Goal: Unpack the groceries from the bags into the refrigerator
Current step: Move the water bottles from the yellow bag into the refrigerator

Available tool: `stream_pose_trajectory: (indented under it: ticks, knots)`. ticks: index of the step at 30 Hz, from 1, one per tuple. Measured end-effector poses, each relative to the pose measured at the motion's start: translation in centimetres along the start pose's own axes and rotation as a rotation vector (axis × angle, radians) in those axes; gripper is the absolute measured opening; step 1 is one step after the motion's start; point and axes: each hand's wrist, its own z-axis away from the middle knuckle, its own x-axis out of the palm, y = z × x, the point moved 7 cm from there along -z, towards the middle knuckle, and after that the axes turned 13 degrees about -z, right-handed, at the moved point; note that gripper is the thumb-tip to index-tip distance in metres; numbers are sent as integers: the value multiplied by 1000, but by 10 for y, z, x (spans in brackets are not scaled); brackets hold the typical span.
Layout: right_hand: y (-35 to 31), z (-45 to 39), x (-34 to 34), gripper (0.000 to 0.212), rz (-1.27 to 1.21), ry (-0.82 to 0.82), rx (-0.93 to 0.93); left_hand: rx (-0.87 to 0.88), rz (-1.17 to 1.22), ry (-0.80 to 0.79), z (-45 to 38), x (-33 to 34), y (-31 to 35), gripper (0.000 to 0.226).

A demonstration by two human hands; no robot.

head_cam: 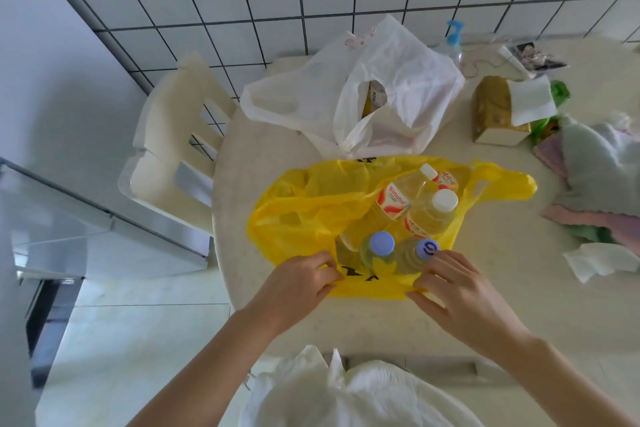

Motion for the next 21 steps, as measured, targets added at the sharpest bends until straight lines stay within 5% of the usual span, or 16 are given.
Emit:
stream_pose_trajectory:
  ticks: [6, 7, 10, 12, 15, 17, 21]
  knots:
    - [27, 20, 1, 16, -53, 111, 151, -80, -122, 65, 9, 20, -21, 29]
    - [35, 26, 11, 9, -31, 55, 177, -114, -123, 30, 11, 27, -26, 31]
    - [71, 56, 59, 56, 59, -402, 377, -332, -3, -290, 20, 57, -45, 52]
    - [82, 67, 69, 56, 18, -538, 499, -419, -11, -419, 26, 70, -52, 63]
    - [78, 42, 26, 19, -139, -183, 617, -455, -74, -227, 13, 53, -59, 56]
    - [75, 12, -17, 19, -108, 93, 626, -406, -101, -35, -4, 37, -58, 49]
    - [86, -49, -60, 18, -178, 219, 643, -263, -179, 8, -43, 35, -51, 33]
